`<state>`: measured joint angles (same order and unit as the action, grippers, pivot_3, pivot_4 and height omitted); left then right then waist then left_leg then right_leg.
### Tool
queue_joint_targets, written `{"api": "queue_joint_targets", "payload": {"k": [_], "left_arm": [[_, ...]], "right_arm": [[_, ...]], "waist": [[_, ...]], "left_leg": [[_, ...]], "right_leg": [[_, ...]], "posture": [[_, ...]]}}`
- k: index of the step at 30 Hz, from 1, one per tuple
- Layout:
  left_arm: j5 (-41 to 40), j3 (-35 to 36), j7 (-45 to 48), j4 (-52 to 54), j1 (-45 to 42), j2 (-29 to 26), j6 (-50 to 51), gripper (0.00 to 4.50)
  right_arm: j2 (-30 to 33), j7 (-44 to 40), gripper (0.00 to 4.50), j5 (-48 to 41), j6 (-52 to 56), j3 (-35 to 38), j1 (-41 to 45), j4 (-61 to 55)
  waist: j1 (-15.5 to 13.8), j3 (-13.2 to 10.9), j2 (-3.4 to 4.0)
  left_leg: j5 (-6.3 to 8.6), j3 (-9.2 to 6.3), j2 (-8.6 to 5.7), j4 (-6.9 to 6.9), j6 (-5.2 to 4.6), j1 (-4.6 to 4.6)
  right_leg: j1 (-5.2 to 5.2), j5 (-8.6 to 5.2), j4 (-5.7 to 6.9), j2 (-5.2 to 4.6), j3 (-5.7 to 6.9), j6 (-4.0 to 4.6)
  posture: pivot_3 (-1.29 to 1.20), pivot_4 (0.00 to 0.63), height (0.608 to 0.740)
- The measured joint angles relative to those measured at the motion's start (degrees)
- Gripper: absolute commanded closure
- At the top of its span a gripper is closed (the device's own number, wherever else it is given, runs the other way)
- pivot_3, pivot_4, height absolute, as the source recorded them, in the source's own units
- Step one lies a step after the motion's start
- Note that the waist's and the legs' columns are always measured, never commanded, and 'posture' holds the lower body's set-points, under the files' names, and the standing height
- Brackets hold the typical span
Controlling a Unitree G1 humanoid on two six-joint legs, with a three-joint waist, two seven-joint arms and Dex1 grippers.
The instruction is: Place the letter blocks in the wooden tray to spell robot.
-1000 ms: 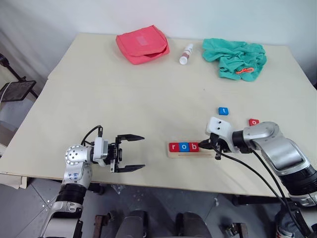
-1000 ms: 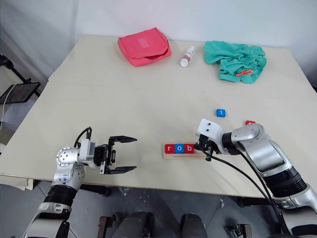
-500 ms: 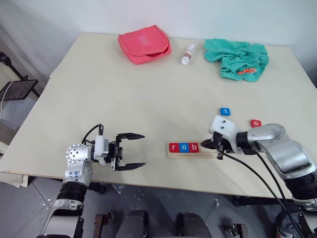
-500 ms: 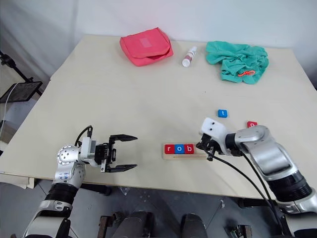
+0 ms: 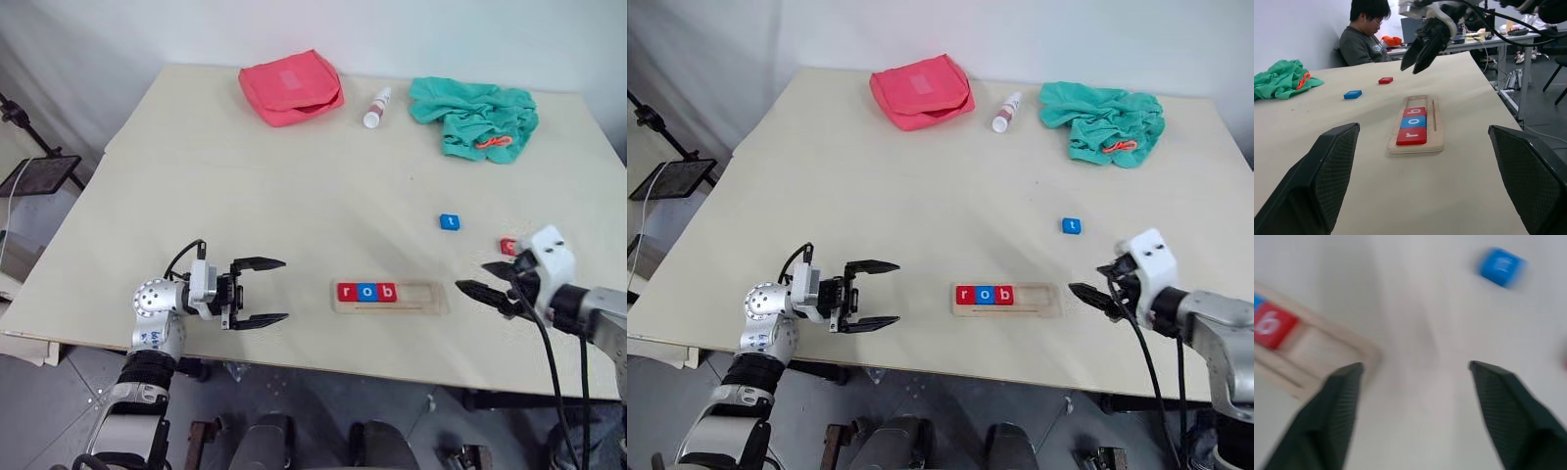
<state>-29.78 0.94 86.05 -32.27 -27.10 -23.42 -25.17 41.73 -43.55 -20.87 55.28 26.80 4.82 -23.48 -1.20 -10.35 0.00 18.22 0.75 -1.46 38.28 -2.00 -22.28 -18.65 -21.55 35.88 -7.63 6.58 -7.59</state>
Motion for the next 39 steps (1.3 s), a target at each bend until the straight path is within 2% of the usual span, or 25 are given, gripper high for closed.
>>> {"api": "queue_joint_targets", "payload": {"k": [4,11,14,26,33,39], "left_arm": [[0.0,-0.4,0.0,-0.9,-0.9,0.3,0.0,0.00],[-0.7,-1.2,0.0,-2.0,-1.4,0.3,-0.1,0.00],[-1.4,-1.5,0.0,-2.0,-1.3,0.1,-0.1,0.00],[-1.7,-1.9,0.0,-1.9,-1.1,-0.4,-0.6,0.00],[-1.9,-1.9,0.0,-0.5,0.3,-0.9,-0.6,0.00],[-2.0,-1.9,0.0,2.3,1.5,-0.8,-0.1,0.00]], "right_arm": [[-4.5,4.5,0.05,-0.1,-3.8,7.0,-5.9,-0.9],[-10.4,9.0,0.05,-1.9,-7.9,12.3,-11.0,-1.0],[-12.0,10.6,0.05,-2.4,-10.5,12.5,-11.9,-1.0],[-11.9,12.3,0.05,-4.4,-12.7,11.6,-12.1,-0.9],[-11.0,13.5,0.05,-5.4,-11.7,9.3,-9.7,0.6],[-7.8,15.5,0.05,-4.3,-10.3,4.3,1.4,12.2]], "waist": [[-0.1,0.0,0.00],[0.0,0.0,0.01],[0.0,0.0,0.03],[0.0,0.0,0.03],[0.3,0.0,0.04],[0.9,0.0,0.04]], "left_leg": [[-0.01,0.02,0.00,-0.03,0.00,0.03],[-0.01,0.10,0.01,-0.06,0.00,0.09],[-0.01,0.15,0.01,-0.05,-0.01,0.11],[-0.02,0.16,0.01,-0.06,-0.01,0.12],[-0.02,0.20,0.01,-0.04,-0.02,0.13],[-0.03,0.22,0.01,-0.04,-0.04,0.13]], "right_leg": [[0.01,0.00,0.02,0.00,0.01,0.00],[0.01,0.00,0.02,0.01,-0.02,0.00],[0.00,0.00,0.02,0.01,-0.06,0.00],[0.01,0.00,0.02,0.02,-0.08,0.00],[0.00,0.00,0.02,0.02,-0.11,0.00],[0.00,0.00,0.02,0.01,-0.10,0.00]], "posture": [[0.00,0.150,0.740],[0.00,0.150,0.740],[0.00,0.150,0.740],[0.00,0.150,0.740],[0.00,0.150,0.740],[0.00,0.150,0.740]]}}
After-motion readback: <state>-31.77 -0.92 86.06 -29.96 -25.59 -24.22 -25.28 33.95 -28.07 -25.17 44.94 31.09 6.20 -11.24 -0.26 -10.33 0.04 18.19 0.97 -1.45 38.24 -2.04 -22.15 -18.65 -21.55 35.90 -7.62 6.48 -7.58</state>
